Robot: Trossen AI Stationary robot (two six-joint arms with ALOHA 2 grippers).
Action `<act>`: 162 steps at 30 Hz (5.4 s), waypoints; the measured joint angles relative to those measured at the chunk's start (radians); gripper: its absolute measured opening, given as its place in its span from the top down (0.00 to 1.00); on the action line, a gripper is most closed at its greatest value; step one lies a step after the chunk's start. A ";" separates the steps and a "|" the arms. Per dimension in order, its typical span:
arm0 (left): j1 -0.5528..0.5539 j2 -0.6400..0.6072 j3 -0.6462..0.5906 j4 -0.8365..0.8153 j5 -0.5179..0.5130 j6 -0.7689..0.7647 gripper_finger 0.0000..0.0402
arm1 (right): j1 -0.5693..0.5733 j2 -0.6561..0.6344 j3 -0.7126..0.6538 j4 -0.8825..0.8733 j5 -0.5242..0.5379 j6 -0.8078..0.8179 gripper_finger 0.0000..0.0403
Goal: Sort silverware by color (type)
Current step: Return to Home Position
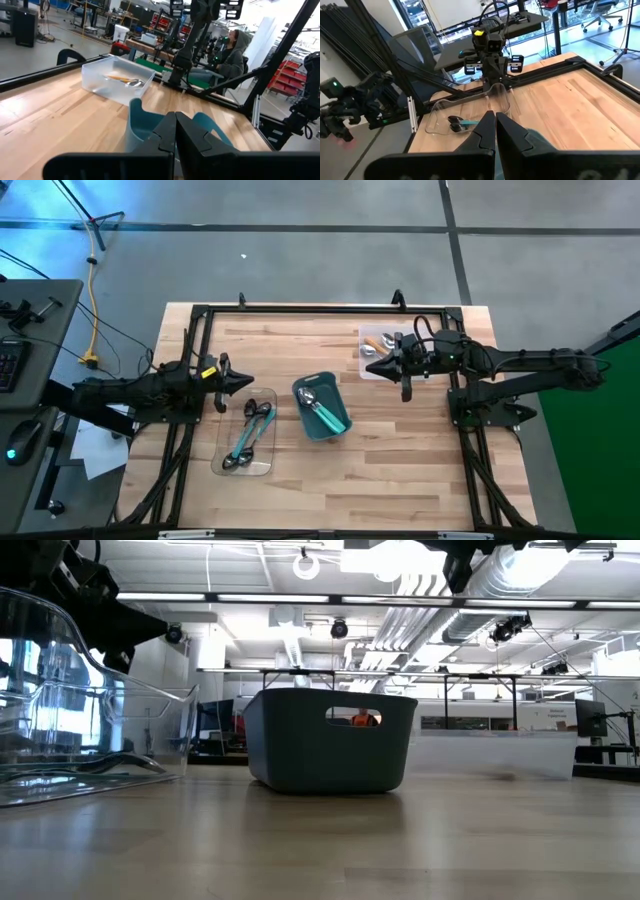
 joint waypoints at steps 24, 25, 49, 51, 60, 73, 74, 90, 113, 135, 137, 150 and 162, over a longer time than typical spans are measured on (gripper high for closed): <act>0.000 0.000 0.000 0.000 -0.001 0.000 1.00 | 0.014 -0.483 0.000 -0.376 -0.046 -0.157 1.00; 0.000 0.000 0.000 0.000 -0.001 0.000 1.00 | 0.014 -0.486 0.000 -0.376 -0.044 -0.161 1.00; 0.000 0.000 0.000 0.000 -0.001 0.000 1.00 | 0.014 -0.496 -0.482 0.237 -0.044 -0.002 1.00; 0.000 0.000 0.000 0.000 -0.001 0.000 1.00 | 0.014 -0.496 -0.492 0.253 -0.044 -0.006 1.00; 0.000 0.000 0.000 0.000 -0.001 0.000 1.00 | 0.014 -0.496 -0.500 0.261 -0.044 -0.031 1.00; 0.000 0.000 0.000 0.000 -0.001 0.000 1.00 | 0.014 -0.531 -0.500 0.234 -0.053 -0.099 1.00; 0.000 0.000 0.000 0.000 -0.001 0.000 1.00 | 0.014 -0.538 -0.500 0.221 -0.053 -0.105 1.00; 0.000 0.000 0.000 0.000 -0.001 0.000 1.00 | 0.014 -0.646 -0.670 0.423 -0.052 -0.082 1.00; 0.000 0.000 0.000 0.000 -0.001 0.000 1.00 | 0.013 -0.919 -0.722 -0.030 0.046 -0.103 1.00; 0.000 0.004 0.002 0.000 -0.002 0.000 1.00 | 0.014 -0.912 -0.723 -0.036 0.061 -0.180 1.00; 0.000 0.004 0.002 0.000 -0.002 0.000 1.00 | 0.014 -0.911 -0.723 -0.037 0.062 -0.188 1.00; 0.000 0.004 0.001 0.000 -0.001 0.000 1.00 | 0.014 -0.899 -0.723 -0.037 0.061 -0.169 1.00; 0.000 0.004 0.000 0.000 -0.001 0.000 1.00 | 0.014 -0.899 -0.723 -0.037 0.062 -0.169 1.00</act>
